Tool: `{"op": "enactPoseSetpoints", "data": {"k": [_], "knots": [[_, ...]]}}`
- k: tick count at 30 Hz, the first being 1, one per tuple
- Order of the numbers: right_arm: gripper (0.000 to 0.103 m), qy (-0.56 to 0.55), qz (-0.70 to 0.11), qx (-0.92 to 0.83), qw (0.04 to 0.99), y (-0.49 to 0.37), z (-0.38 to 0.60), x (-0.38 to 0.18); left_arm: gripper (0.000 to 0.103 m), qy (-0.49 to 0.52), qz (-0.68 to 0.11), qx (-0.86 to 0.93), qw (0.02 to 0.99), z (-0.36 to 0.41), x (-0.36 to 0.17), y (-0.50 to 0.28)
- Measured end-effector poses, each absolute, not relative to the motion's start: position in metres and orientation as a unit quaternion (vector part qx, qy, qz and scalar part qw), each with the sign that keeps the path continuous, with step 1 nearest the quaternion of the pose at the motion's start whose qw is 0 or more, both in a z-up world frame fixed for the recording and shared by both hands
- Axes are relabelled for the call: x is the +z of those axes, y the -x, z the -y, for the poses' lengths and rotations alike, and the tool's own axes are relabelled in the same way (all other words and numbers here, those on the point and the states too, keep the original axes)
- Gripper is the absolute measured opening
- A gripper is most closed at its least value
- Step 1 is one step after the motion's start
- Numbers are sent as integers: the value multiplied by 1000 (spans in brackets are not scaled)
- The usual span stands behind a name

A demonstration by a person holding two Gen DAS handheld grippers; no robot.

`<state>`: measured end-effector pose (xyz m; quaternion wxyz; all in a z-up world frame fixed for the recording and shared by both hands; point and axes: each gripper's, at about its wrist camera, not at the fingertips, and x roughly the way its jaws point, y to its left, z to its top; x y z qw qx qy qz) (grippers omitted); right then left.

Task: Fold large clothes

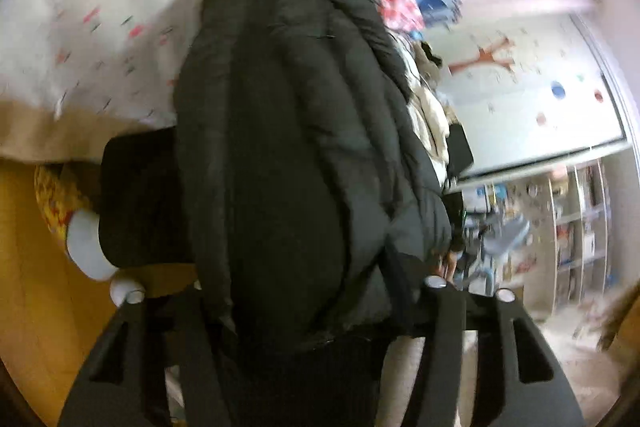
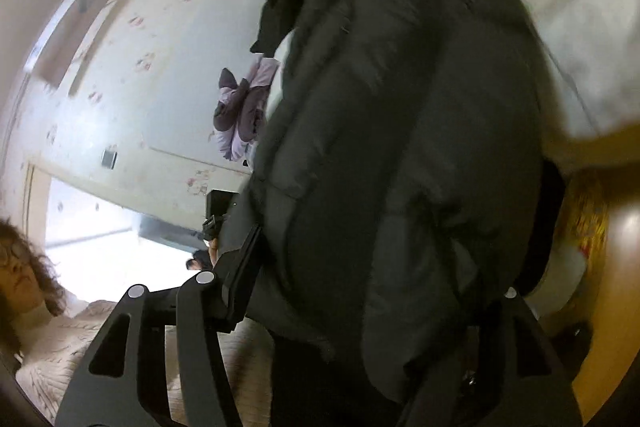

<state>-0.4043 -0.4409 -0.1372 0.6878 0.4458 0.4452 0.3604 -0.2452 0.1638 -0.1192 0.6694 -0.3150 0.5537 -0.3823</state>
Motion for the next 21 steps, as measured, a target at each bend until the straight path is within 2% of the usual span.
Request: {"op": "enactPoseSetpoints", "data": {"k": [2,3,4,5,6,8,12,21], "knots": [[38,-435,-419,379,701,408,435,-122,53,307,-541,-376,686,-166,-112,250],[29,-433,-390,391,713,409,436,-107,45,304,-531,-375,696,-165,-101,251],[24,-435,-362,401,721,407,435,-94,30,306,-523,-379,700,-172,-98,249],[22,-437,-330,412,728,407,438,-79,24,306,-505,-382,711,-173,-84,250],[20,-441,-299,422,733,407,444,-65,22,308,-488,-385,720,-173,-72,250],[20,-445,-249,438,741,402,448,-37,18,320,-456,-396,730,-175,-54,255],[20,-459,-202,448,740,386,445,-13,17,363,-390,-421,734,-181,-21,252],[20,-487,-163,446,733,368,473,-6,17,394,-357,-423,734,-182,10,214]]}}
